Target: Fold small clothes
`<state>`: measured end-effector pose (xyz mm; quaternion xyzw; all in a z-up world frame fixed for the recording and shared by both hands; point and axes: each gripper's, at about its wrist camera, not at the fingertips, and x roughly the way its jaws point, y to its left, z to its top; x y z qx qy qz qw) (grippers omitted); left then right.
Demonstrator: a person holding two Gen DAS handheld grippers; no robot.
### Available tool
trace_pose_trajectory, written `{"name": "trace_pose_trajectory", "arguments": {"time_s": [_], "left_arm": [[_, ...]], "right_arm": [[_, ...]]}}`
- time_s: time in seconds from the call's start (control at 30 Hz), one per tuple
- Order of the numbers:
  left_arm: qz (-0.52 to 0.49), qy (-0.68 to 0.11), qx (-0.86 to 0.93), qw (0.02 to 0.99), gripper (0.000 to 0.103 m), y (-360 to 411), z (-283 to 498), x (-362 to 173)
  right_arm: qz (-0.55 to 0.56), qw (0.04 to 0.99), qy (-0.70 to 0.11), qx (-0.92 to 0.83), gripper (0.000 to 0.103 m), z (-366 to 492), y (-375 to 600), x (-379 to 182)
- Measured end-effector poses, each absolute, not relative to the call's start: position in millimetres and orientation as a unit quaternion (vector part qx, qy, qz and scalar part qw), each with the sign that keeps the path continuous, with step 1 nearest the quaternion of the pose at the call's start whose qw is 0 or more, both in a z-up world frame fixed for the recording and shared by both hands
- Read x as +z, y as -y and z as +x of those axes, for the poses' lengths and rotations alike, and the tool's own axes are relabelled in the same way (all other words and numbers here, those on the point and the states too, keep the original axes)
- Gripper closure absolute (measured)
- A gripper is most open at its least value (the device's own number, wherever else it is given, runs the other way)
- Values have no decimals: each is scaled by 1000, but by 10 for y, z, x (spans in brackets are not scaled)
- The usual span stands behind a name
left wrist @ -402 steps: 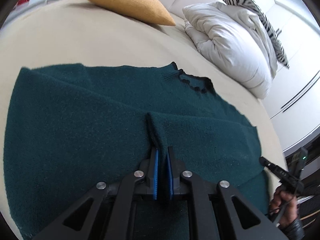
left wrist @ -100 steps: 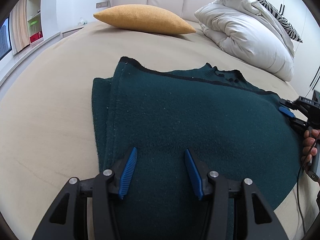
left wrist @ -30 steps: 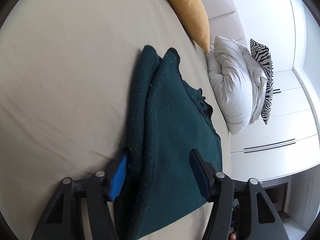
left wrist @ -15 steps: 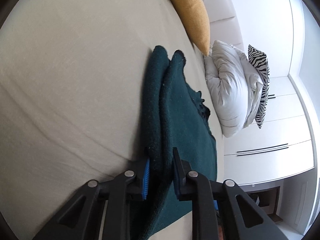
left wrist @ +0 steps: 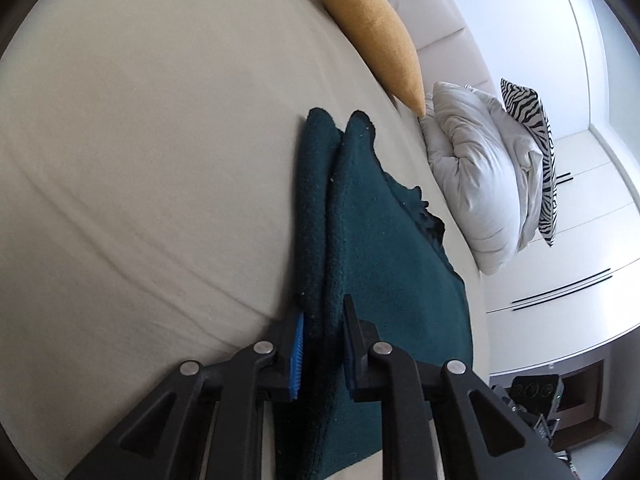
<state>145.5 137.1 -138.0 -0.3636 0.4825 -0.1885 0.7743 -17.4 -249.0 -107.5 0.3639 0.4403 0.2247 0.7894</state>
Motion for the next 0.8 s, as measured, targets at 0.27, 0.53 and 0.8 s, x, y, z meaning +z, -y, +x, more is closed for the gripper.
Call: {"name": "trace_pose_trajectory", "arguments": {"time_s": [0.27,0.53,0.8], "left_arm": [[-317,-489,-176,793,87,-1315,1464,-1214],[-227,-484,-195,822,87,-627,1631,-576],[-140,-492,-263,818,88,968,1707,-569]], "right_arm": [[354,791,-441,232,55,-4,2423,-1079],[370,799,-414,232,55,272,2807,-958],[411,805,-377,202,55,451,3729,-895]]}}
